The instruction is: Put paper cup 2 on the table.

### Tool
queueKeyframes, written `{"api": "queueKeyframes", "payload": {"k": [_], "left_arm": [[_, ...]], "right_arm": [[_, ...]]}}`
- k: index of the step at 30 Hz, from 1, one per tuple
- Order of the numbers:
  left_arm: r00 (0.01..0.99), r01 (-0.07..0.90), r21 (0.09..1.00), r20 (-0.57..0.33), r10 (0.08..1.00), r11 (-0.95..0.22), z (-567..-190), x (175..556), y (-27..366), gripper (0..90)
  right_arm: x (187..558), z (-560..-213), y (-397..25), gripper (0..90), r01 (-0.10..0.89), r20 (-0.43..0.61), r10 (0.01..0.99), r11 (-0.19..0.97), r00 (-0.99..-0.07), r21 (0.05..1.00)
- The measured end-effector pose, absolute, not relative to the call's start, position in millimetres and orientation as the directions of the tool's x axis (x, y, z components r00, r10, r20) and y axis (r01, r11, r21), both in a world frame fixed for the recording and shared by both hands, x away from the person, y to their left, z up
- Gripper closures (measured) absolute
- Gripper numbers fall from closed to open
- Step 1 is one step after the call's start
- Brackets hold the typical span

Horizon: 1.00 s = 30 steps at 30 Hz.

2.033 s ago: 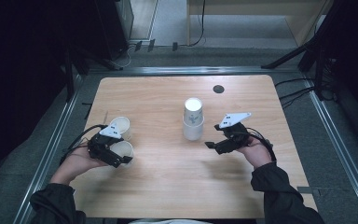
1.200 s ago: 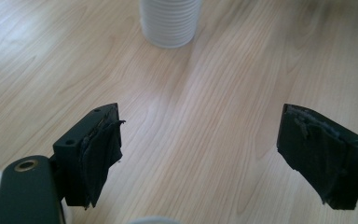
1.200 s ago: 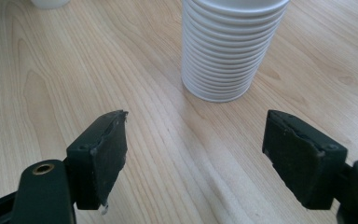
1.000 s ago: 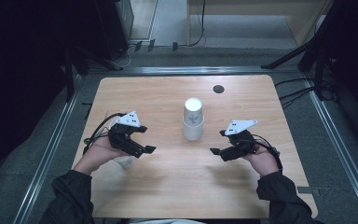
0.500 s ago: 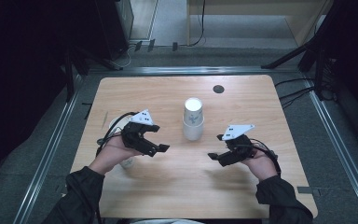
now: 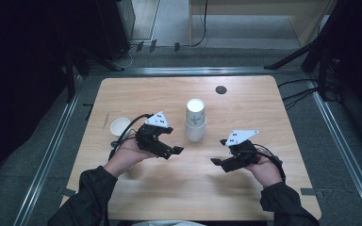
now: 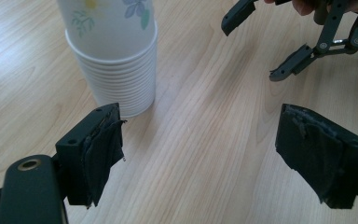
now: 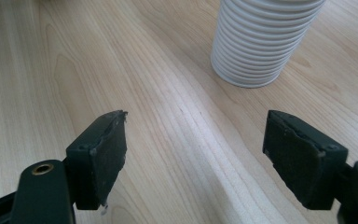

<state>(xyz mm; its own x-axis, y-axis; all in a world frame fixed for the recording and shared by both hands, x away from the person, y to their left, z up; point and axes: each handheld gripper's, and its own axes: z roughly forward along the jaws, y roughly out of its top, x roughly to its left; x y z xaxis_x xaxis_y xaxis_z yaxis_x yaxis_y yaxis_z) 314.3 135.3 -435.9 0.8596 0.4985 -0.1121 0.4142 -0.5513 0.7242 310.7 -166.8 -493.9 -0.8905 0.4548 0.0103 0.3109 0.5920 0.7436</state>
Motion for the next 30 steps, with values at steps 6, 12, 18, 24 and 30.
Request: {"api": "queueKeyframes", "payload": {"k": [6, 12, 18, 24, 30], "left_arm": [[0.857, 0.42, 0.722, -0.117, 0.502, -0.55, -437.3, 312.5, 122.7, 15.2], [0.866, 0.408, 0.73, -0.12, 0.486, -0.548, -439.8, 308.6, 113.9, 15.4], [0.855, 0.427, 0.741, -0.143, 0.499, -0.518, -444.6, 305.4, 106.6, 15.4], [0.858, 0.418, 0.726, -0.116, 0.501, -0.547, -450.2, 302.3, 101.2, 15.4], [0.86, 0.414, 0.709, -0.1, 0.5, -0.571, -456.4, 301.8, 98.1, 15.3]], "right_arm": [[305.6, -494.9, -164.1, 22.0, 0.318, 0.024, 0.452, 0.588, -0.892, 0.744], [302.3, -495.3, -161.6, 21.8, 0.305, 0.02, 0.438, 0.592, -0.899, 0.746], [300.3, -493.9, -160.6, 21.8, 0.309, 0.034, 0.432, 0.585, -0.901, 0.75], [297.8, -493.7, -156.4, 21.8, 0.3, 0.035, 0.414, 0.597, -0.91, 0.743], [298.8, -494.3, -156.5, 21.7, 0.294, 0.031, 0.406, 0.606, -0.913, 0.739]]}}
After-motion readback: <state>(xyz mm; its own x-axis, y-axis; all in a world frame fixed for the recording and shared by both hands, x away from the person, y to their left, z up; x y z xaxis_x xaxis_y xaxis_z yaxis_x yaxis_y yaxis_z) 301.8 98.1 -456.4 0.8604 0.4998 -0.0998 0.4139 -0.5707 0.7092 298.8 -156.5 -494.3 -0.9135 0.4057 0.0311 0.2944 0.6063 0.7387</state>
